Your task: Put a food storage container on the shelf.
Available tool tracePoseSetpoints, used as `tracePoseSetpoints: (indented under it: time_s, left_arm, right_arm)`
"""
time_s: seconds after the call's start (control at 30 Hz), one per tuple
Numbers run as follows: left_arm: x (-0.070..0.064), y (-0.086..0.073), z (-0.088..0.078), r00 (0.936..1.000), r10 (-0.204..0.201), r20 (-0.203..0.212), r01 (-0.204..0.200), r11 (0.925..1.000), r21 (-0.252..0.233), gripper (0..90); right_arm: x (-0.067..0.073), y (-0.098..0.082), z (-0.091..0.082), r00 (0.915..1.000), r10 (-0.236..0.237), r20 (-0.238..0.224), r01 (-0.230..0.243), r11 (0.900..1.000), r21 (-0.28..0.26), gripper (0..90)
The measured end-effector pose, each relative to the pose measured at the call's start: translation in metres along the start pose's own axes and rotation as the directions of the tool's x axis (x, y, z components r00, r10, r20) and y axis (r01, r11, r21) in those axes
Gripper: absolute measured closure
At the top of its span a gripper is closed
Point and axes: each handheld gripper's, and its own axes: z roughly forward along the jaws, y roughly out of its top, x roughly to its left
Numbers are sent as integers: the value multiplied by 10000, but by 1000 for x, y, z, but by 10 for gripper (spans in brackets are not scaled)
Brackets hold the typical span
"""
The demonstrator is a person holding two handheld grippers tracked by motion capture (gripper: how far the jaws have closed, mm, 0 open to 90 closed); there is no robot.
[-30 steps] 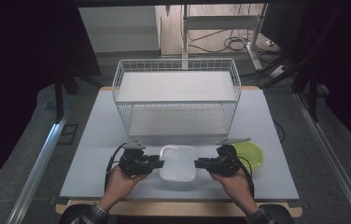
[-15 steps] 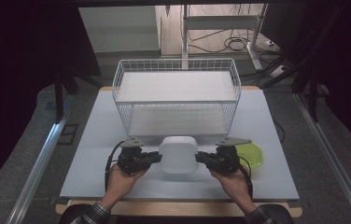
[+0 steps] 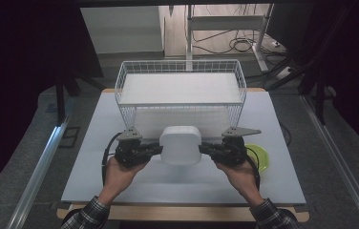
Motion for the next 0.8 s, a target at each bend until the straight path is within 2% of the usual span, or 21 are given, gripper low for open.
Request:
tracePoseSetpoints:
  time_s: [0.23, 0.8]
  left_arm:
    - [2, 26, -13, 9996, 244, -137, -249, 9991, -338, 791]
    - [4, 69, -36, 9991, 399, -139, -410, 9954, -870, 801]
  right_arm:
    - [0, 24, -5, 9997, -227, -68, 224, 9989, -417, 799]
    - [-5, 70, -13, 9989, -393, -248, 371, 9958, -839, 793]
